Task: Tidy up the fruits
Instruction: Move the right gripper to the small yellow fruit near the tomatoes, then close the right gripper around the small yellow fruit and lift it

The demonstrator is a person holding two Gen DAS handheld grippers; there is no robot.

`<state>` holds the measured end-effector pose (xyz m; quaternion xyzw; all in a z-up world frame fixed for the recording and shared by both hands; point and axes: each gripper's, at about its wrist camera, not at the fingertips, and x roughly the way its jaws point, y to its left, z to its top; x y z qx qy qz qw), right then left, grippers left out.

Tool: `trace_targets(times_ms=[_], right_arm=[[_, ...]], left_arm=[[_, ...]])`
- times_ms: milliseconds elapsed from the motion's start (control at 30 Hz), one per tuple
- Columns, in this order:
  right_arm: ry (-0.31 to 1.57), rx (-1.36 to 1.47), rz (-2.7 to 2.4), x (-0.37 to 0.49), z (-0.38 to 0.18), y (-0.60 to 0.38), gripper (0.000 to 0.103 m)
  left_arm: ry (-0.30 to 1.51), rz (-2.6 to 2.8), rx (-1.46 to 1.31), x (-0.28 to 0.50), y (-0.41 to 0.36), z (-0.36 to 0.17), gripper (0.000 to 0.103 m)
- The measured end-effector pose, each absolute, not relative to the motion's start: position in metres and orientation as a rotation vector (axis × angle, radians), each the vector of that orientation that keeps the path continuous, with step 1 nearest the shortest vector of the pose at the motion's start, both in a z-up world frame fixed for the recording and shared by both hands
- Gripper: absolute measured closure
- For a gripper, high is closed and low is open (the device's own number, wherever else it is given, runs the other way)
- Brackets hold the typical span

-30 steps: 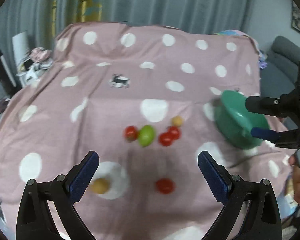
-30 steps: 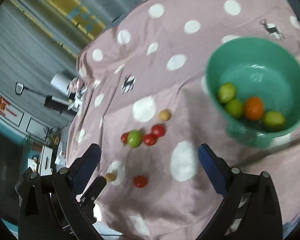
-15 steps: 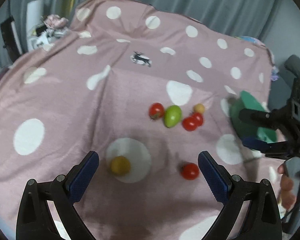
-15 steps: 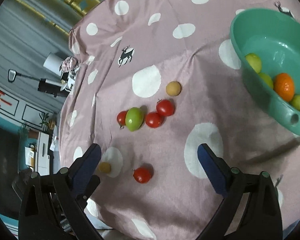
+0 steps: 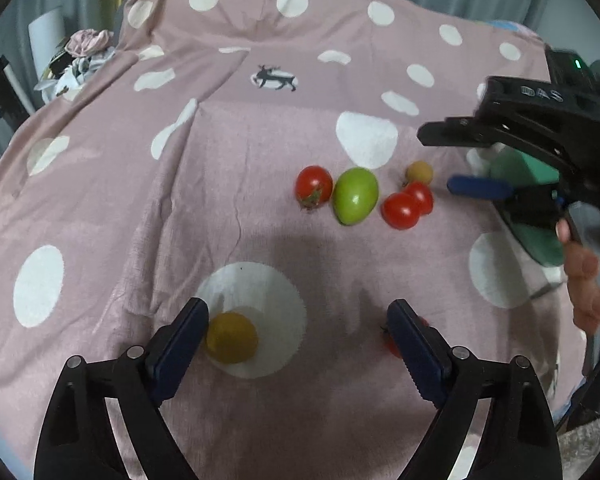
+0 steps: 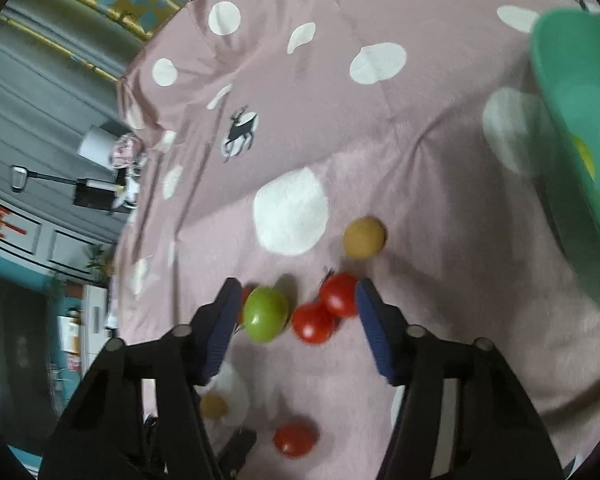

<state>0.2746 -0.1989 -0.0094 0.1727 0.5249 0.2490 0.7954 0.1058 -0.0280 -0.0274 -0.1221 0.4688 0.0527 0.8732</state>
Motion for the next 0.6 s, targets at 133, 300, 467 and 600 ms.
trace_targets(times_ms=[133,300,467,600], right_arm=[[1.131,0.297,0.442,0.288,-0.020,-0.192,0.055],[1.153,0.297,0.426,0.303,-0.032,-0.189,0.065],[1.146,0.313,0.414,0.308,-0.036,-0.190,0.074],[1.125,0.303,0.407,0.308,-0.037,-0.193,0.078]], left_arm=[[1.021,0.137,-0.303,0.110,-0.016,-0.038,0.019],[1.008,0.155,-0.277,0.110,-0.011,-0.039,0.036],[0.996,0.179,-0.286,0.106,0.000,-0.039,0.062],[0.996,0.167,-0.293,0.103,0.008,-0.039,0.071]])
